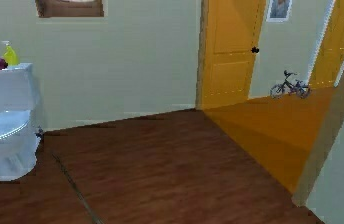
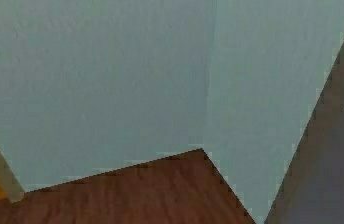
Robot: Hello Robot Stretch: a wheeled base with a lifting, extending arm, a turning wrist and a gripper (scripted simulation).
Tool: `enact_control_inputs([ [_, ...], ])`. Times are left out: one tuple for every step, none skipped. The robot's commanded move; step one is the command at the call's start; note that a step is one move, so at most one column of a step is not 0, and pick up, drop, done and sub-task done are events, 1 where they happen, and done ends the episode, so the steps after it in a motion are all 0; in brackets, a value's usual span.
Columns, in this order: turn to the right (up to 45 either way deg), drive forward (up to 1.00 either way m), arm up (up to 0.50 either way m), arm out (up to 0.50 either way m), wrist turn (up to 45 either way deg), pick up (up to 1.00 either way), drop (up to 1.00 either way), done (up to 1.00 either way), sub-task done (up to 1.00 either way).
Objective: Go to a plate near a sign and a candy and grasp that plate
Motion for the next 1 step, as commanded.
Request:
enact_control_inputs([
  [45.0,0.0,0.0,0.0,0.0,0.0,0.0,0.0,0.0],
])
